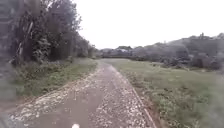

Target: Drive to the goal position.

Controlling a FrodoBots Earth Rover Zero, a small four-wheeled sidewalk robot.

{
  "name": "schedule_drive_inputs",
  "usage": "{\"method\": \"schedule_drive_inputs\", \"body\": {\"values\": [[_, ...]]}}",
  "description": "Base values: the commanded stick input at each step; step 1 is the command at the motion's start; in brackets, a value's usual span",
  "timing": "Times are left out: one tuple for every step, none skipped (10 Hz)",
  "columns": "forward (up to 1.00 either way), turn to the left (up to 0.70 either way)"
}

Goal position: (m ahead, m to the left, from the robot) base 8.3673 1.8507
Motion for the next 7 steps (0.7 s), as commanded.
{"method": "schedule_drive_inputs", "body": {"values": [[0.70,0.00],[0.70,0.00],[0.70,0.00],[0.70,0.00],[0.70,0.00],[0.70,0.00],[0.70,0.00]]}}
